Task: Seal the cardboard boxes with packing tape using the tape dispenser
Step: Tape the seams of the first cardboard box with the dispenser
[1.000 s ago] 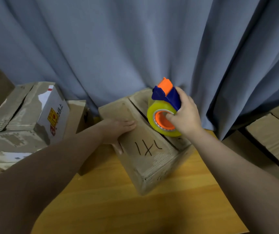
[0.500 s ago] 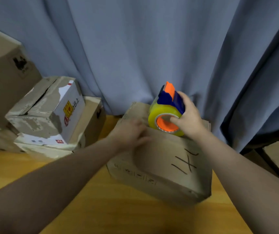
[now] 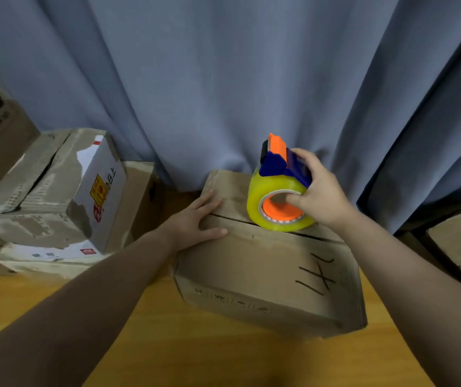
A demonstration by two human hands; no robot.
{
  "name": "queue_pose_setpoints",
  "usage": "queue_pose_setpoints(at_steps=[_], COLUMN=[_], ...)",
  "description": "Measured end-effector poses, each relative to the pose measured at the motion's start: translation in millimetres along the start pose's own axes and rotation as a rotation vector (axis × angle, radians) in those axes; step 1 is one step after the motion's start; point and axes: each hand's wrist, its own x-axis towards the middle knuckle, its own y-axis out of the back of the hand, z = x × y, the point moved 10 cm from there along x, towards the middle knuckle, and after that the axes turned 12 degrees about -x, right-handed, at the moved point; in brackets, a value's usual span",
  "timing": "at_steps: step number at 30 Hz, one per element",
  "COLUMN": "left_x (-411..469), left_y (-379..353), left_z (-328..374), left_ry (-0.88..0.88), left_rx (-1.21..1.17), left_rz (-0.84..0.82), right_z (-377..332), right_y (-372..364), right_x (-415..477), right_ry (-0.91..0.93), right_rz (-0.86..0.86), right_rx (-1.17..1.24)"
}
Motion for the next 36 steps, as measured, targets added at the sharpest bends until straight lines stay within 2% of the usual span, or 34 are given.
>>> queue_pose_setpoints(at_steps=[6, 11, 12, 14, 16, 17, 18, 19, 20, 23, 28, 33, 36], left_x=[-42.7, -44.1, -42.0, -42.1, -46.5, -44.8, -43.3, -40.8, -39.7, -37.2, -30.8, -26.0, -26.1], left_y=[-6.4, 0.2, 6.4, 26.6, 38.2, 30.1, 18.4, 9.1, 2.9, 9.1, 17.7, 32.5, 33.2], left_z=[5.3, 15.3, 19.2, 29.2, 34.4, 38.5, 47.0, 57.5, 71.2, 89.3, 84.5, 83.8, 85.1], left_ry=[0.016, 0.054, 0.067, 0.076, 0.097, 0.142, 0.174, 0.149, 0.083, -0.064, -0.080, -0.130, -0.134], left_rx=[0.063, 0.407, 0.384, 0.168, -0.334, -0.601, -0.768, -0.806, -0.775, -0.748, -0.651, -0.674, -0.649], left_rz=[0.276, 0.328, 0.356, 0.497, 0.577, 0.505, 0.394, 0.276, 0.187, 0.121, -0.033, 0.016, -0.023], right_z=[-25.3, -27.4, -25.3, -20.9, -18.9, -19.0, -19.0, -19.3, -19.6, -18.7, -13.6, -16.2, -22.0], right_y=[-10.6, -44.8, -45.5, -41.2, -36.4, -35.2, -35.5, -36.3, -37.6, -38.2, -40.4, -42.7, -45.3], right_x=[-2.1, -22.5, -24.9, -27.7, -30.2, -31.5, -32.1, -32.7, -32.8, -30.1, -28.3, -26.1, -24.5], right_ry=[0.083, 0.111, 0.104, 0.092, 0.092, 0.094, 0.096, 0.098, 0.100, 0.105, 0.095, 0.119, 0.144], right_rz=[-0.035, -0.143, -0.135, -0.107, -0.081, -0.073, -0.069, -0.068, -0.070, -0.073, -0.080, -0.090, -0.113], right_rx=[0.125, 0.157, 0.169, 0.199, 0.221, 0.227, 0.230, 0.230, 0.230, 0.207, 0.183, 0.150, 0.116])
